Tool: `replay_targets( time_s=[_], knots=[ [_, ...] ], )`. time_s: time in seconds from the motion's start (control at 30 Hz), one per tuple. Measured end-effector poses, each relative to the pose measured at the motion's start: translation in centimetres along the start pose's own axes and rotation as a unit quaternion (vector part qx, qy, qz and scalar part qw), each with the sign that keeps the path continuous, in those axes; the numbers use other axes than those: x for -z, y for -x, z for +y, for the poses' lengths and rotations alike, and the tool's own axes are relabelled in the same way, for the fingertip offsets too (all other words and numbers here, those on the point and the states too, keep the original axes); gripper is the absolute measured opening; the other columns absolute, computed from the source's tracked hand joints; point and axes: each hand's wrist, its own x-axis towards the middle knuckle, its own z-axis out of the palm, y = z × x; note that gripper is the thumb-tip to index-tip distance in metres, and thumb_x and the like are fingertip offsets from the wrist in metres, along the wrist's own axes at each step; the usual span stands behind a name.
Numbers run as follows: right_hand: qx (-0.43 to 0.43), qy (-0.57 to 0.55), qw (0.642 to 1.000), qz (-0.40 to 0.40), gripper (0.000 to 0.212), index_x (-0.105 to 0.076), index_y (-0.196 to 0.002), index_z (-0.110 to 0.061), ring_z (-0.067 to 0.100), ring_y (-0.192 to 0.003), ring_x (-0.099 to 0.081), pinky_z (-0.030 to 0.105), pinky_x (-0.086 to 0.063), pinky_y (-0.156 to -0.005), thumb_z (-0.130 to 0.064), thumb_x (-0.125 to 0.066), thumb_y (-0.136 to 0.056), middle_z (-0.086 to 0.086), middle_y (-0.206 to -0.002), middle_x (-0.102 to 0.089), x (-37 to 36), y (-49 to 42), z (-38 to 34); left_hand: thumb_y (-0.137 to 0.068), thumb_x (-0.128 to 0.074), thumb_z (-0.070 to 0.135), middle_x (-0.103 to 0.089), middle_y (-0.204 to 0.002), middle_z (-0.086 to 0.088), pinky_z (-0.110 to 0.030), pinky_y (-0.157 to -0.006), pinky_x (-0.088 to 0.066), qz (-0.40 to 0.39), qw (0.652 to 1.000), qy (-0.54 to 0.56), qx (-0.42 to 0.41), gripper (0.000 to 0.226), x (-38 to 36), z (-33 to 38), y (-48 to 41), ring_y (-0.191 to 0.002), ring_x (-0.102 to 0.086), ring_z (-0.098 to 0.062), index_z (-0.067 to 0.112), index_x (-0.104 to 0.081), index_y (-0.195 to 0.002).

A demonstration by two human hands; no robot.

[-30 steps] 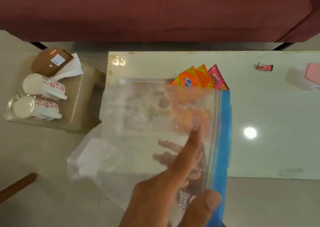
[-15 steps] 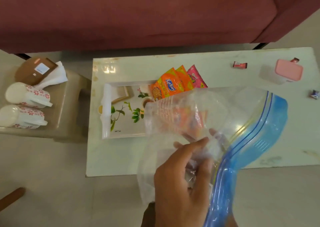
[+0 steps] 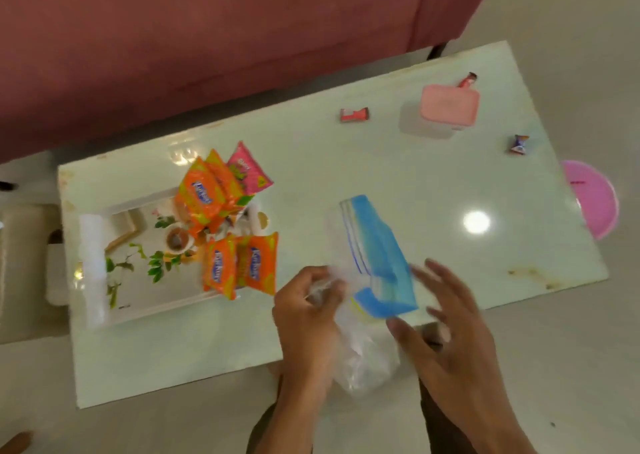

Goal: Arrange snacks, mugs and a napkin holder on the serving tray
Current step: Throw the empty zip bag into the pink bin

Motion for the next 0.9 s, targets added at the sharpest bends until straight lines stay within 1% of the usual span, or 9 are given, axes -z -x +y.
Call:
replay_targets(
  time_s=[0.1,0.2,0.3,0.4,0.47,0.53,0.63,0.77,0.9],
  knots=[
    [0.107,0.147,0.978,-0.099,0.094,-0.033,-0.151,-0.043,0.004,-0.139,-0.042,0.028,-0.05,-0.098,-0.041,-0.083,-0.072,-0.014,-0.163,-0.022,7.3,-2.2,3.2,-0.07,-0.078,0.001,-0.069,-0.061,0.002,-0.032,-0.064,-0.047,0.018,0.998,-0.006,0.056,0.019,-6.2,1.1,2.1,-0.063,-0.057,-0.016,0.016,-0.072,-0.062],
    [0.132,0.103,0.984,-0.066,0.086,-0.056,-0.135,-0.048,0.004,-0.135,-0.049,0.025,-0.051,-0.097,-0.003,-0.079,-0.065,-0.011,-0.156,-0.04,12.4,-3.9,6.1,-0.068,-0.068,0.017,-0.078,-0.079,-0.01,-0.025,-0.067,-0.053,-0.139,0.988,0.008,0.071,0.017,-13.9,2.3,5.6,-0.075,-0.067,-0.016,0.021,-0.081,-0.077],
    [-0.029,-0.143,0.987,0.075,0.052,-0.079,-0.099,-0.039,0.012,-0.106,-0.07,0.025,-0.054,-0.089,0.001,-0.062,-0.071,-0.008,-0.11,-0.076,15.8,-5.8,6.2,-0.081,-0.07,0.03,-0.077,-0.119,0.007,-0.014,-0.09,-0.051,-0.239,0.971,0.025,0.012,0.032,-16.2,3.6,5.7,-0.115,-0.068,-0.006,0.033,-0.079,-0.111],
    [-0.132,-0.232,0.953,0.144,0.017,-0.08,-0.087,-0.018,0.016,-0.071,-0.069,0.024,-0.055,-0.064,-0.009,-0.074,-0.074,0.005,-0.079,-0.077,18.6,-6.8,6.0,-0.078,-0.073,0.042,-0.053,-0.148,0.023,-0.021,-0.108,-0.043,-0.203,0.973,-0.048,-0.103,0.065,-18.3,4.6,5.3,-0.141,-0.045,-0.001,0.04,-0.057,-0.14],
    [-0.165,-0.34,0.923,0.072,0.015,-0.076,-0.095,-0.009,0.029,-0.079,-0.072,0.042,-0.06,-0.071,-0.004,-0.074,-0.08,0.018,-0.09,-0.076,19.1,-6.8,5.1,-0.074,-0.075,0.042,-0.053,-0.147,0.026,-0.02,-0.108,-0.043,-0.249,0.965,-0.024,-0.076,0.07,-20.7,5.4,5.0,-0.139,-0.046,0.001,0.041,-0.052,-0.141],
    [-0.179,-0.311,0.933,0.038,0.013,-0.074,-0.091,-0.012,0.041,-0.083,-0.072,0.05,-0.06,-0.077,-0.002,-0.07,-0.084,0.021,-0.088,-0.075,19.5,-6.7,4.4,-0.074,-0.076,0.038,-0.065,-0.135,0.024,-0.019,-0.102,-0.049,-0.263,0.962,-0.024,-0.068,0.063,-22.7,5.8,5.0,-0.127,-0.06,-0.002,0.037,-0.06,-0.135],
    [-0.185,-0.241,0.953,-0.017,0.026,-0.074,-0.09,-0.023,0.019,-0.074,-0.072,0.023,-0.058,-0.066,-0.001,-0.073,-0.077,0.011,-0.08,-0.075,21.6,-6.6,4.5,-0.073,-0.066,0.013,-0.077,-0.102,0.021,-0.015,-0.083,-0.056,-0.196,0.965,-0.097,-0.144,0.039,-25.3,5.6,4.1,-0.097,-0.072,0.001,0.029,-0.076,-0.106],
    [-0.215,-0.495,0.829,-0.145,0.07,-0.058,-0.138,-0.025,0.035,-0.123,-0.061,0.052,-0.047,-0.105,-0.044,-0.081,-0.075,0.009,-0.137,-0.062,25.1,-6.9,5.7,-0.073,-0.062,-0.013,-0.071,-0.071,0.022,-0.002,-0.065,-0.045,-0.093,0.963,-0.148,-0.204,0.036,-28.6,4.3,2.7,-0.071,-0.067,0.01,0.016,-0.078,-0.086],
    [-0.191,-0.377,0.903,-0.074,0.052,-0.047,-0.146,-0.033,0.026,-0.118,-0.066,0.038,-0.057,-0.093,-0.044,-0.057,-0.096,0.005,-0.13,-0.068,28.1,-9.2,8.2,-0.073,-0.072,-0.01,-0.076,-0.094,0.01,-0.015,-0.073,-0.056,-0.154,0.924,-0.161,-0.311,0.03,-33.3,2.5,3.7,-0.085,-0.07,0.002,0.008,-0.079,-0.097]
  ],
)
